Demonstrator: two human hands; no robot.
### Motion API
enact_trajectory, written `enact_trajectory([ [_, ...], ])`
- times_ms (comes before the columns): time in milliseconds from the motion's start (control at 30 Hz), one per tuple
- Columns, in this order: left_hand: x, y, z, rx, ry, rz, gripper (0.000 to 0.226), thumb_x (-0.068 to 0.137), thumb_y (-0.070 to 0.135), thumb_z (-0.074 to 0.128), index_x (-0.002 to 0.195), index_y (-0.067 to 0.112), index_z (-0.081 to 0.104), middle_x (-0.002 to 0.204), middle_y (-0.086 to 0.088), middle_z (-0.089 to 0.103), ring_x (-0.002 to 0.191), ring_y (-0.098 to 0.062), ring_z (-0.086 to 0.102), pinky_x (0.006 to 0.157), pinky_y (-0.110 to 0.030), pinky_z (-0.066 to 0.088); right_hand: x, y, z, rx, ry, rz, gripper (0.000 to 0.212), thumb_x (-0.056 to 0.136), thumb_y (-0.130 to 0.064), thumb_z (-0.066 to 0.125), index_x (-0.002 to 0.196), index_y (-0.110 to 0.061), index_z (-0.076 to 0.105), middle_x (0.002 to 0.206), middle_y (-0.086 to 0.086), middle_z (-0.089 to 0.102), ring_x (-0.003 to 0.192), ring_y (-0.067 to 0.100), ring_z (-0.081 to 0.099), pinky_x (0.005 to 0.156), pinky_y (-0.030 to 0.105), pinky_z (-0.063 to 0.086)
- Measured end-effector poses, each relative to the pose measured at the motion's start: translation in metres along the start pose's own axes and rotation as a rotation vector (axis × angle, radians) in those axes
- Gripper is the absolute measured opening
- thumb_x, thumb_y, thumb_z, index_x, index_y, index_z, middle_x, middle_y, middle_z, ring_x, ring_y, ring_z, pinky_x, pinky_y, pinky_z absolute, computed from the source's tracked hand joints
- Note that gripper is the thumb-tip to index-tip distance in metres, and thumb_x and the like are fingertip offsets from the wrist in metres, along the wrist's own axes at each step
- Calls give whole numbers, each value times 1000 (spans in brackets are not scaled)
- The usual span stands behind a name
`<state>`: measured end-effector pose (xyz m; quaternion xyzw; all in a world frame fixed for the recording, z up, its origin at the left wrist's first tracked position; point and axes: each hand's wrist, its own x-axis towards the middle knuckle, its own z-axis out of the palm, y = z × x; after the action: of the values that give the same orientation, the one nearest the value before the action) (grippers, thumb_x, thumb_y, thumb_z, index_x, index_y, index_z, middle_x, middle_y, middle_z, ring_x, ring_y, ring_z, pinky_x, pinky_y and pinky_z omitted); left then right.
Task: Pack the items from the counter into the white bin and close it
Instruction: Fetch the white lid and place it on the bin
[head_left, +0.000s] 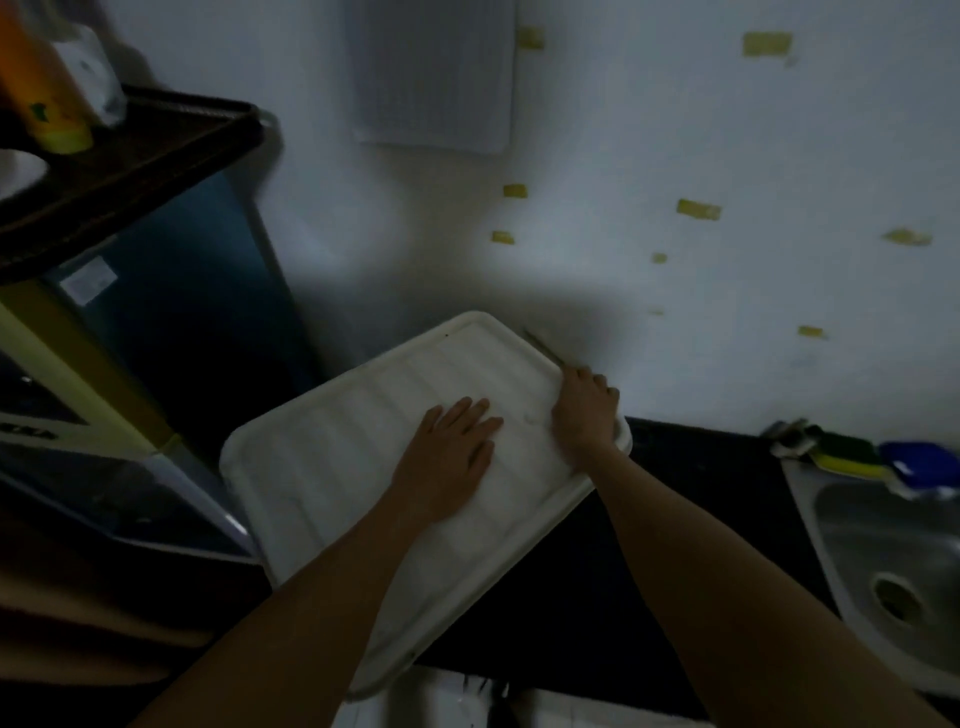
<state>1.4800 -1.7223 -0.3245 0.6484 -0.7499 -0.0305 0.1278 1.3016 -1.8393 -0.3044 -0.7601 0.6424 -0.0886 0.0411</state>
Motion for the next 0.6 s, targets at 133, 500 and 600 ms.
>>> enact_trajectory([
  [133, -4, 14, 2, 25, -37, 109, 46, 104, 35, 23, 149, 33, 32, 161, 9, 19, 149, -12, 12, 122, -36, 7, -39, 27, -8, -32, 33, 102, 39, 95, -10, 38, 133, -10, 46, 134, 13, 50, 120, 31, 47, 101, 42, 35],
  [500, -7, 34, 0, 133, -94, 264, 49, 103, 32, 21, 152, 35, 23, 162, 4, 14, 149, -17, 14, 121, -41, 7, -127, 62, -20, -52, 105, 390, 35, 96, -14, 41, 130, -11, 45, 134, 12, 50, 124, 30, 46, 107, 40, 34],
  [600, -5, 34, -4, 162, -111, 248, 52, 102, 25, 26, 152, 36, 22, 162, 3, 14, 147, -18, 17, 120, -44, 9, -142, 59, -20, -63, 101, 444, 37, 96, -14, 42, 132, -8, 44, 135, 14, 49, 124, 31, 46, 106, 41, 34],
])
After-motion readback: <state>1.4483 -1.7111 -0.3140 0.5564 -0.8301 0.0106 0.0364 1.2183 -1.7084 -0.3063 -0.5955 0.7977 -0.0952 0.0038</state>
